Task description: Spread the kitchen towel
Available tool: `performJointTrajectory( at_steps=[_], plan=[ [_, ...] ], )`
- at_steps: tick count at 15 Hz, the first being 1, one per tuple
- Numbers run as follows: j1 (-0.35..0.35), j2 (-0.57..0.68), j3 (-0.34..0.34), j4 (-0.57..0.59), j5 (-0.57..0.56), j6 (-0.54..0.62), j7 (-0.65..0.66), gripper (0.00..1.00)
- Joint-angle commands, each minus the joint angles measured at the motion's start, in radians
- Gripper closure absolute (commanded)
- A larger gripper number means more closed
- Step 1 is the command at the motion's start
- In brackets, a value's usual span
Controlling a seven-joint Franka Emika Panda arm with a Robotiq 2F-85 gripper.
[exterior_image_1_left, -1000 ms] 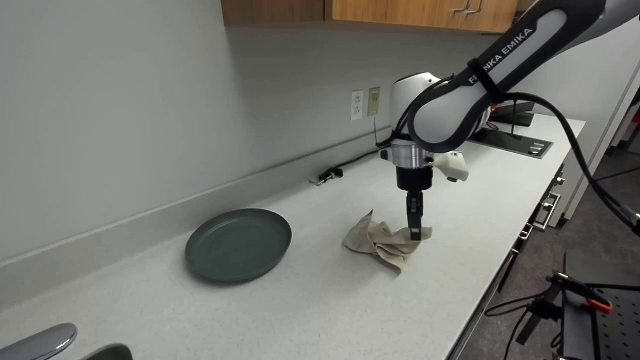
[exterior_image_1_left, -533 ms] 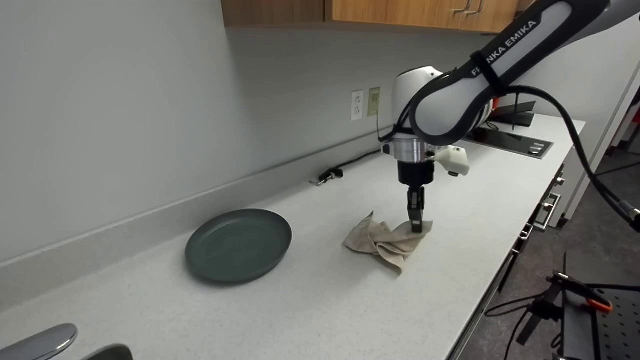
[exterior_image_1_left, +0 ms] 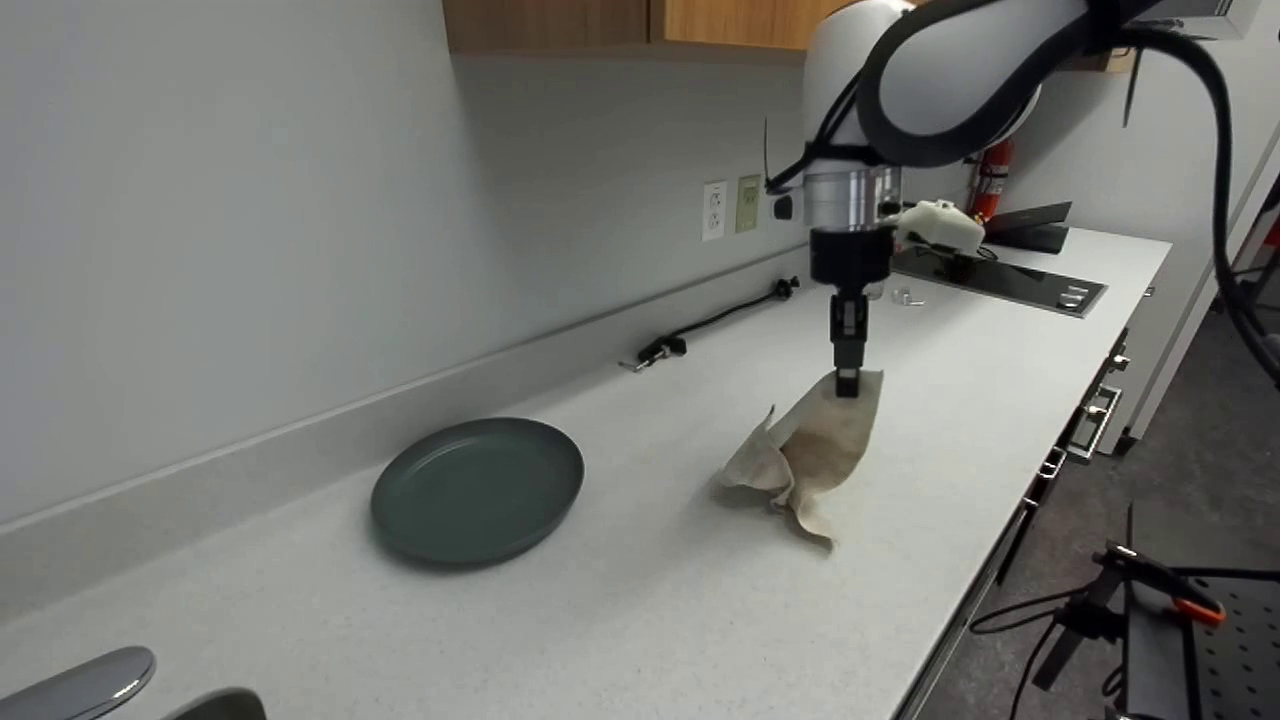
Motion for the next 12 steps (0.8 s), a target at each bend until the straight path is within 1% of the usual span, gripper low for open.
performJointTrajectory(
  at_steps=[1,5,10,12],
  plan=[
    [0.008,-0.107,0.000,0.005,-0.012,-0.111,-0.013,0.99],
    [0.013,-0.168,-0.008,0.007,-0.003,-0.197,-0.046,0.99],
    [0.016,-0.249,-0.010,-0.021,-0.037,-0.222,-0.033,0.99],
    [0.018,-0.282,-0.012,-0.028,-0.046,-0.252,-0.044,0.99]
  ],
)
